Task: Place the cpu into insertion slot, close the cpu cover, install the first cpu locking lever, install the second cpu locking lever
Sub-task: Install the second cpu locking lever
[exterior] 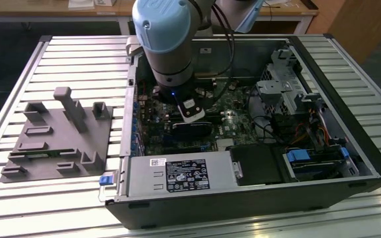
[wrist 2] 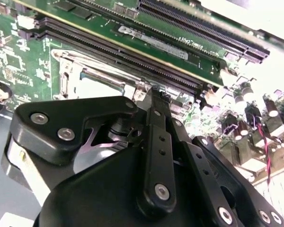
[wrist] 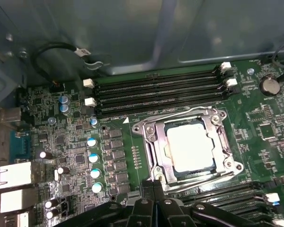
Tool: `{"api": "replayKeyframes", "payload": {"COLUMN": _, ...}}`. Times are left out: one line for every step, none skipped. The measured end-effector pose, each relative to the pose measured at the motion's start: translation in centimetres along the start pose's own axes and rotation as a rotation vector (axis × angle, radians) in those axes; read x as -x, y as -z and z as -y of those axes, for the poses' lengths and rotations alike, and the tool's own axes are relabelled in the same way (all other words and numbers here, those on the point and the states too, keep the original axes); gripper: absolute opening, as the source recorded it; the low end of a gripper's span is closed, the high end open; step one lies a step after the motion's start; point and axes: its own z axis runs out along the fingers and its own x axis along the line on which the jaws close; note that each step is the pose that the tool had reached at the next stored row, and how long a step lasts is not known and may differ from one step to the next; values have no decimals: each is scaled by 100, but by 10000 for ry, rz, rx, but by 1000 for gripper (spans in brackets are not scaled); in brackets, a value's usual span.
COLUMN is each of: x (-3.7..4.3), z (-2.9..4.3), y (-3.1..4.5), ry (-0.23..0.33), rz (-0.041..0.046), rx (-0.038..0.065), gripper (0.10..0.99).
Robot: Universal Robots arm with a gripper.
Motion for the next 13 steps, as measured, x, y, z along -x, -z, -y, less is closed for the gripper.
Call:
{"api": "replayKeyframes", "payload": {"x": 2, "z": -7, "y": 20, "ry": 2, "rz": 2, "rx": -8, "gripper": 106}}
{"api": "replayKeyframes", "payload": {"x": 3, "z": -13, "y": 38, "ry": 3, "rz": 4, "rx": -23, "gripper": 106}}
{"api": "replayKeyframes", "payload": {"x": 3, "z": -17, "y": 48, "ry": 8, "rz": 15, "rx": -67, "gripper": 106}}
{"api": "replayKeyframes", "payload": {"x": 4, "z": -19, "y": 55, "ry": 20, "rz": 32, "rx": -167, "gripper": 106}}
{"api": "replayKeyframes", "payload": {"x": 5, "z": -20, "y": 60, "ry": 36, "rz": 53, "rx": -287, "gripper": 106}}
{"api": "replayKeyframes", "payload": {"x": 6, "z": -21, "y": 64, "ry": 52, "rz": 76, "rx": -416, "gripper": 106}}
{"api": "replayKeyframes", "payload": {"x": 7, "z": -22, "y": 65, "ry": 64, "rz": 95, "rx": -524, "gripper": 106}}
{"api": "replayKeyframes", "payload": {"x": 10, "z": -22, "y": 65, "ry": 72, "rz": 109, "rx": -592, "gripper": 106}}
{"api": "replayKeyframes", "payload": {"x": 15, "z": -23, "y": 64, "ry": 77, "rz": 117, "rx": -634, "gripper": 106}}
{"api": "replayKeyframes", "payload": {"x": 25, "z": -25, "y": 63, "ry": 82, "rz": 127, "rx": -680, "gripper": 106}}
{"api": "replayKeyframes", "payload": {"x": 40, "z": -28, "y": 61, "ry": 85, "rz": 133, "rx": -716, "gripper": 106}}
{"api": "replayKeyframes", "payload": {"x": 56, "z": -31, "y": 59, "ry": 85, "rz": 136, "rx": -740, "gripper": 106}}
{"api": "replayKeyframes", "payload": {"x": 75, "z": -35, "y": 55, "ry": 83, "rz": 138, "rx": -742, "gripper": 106}}
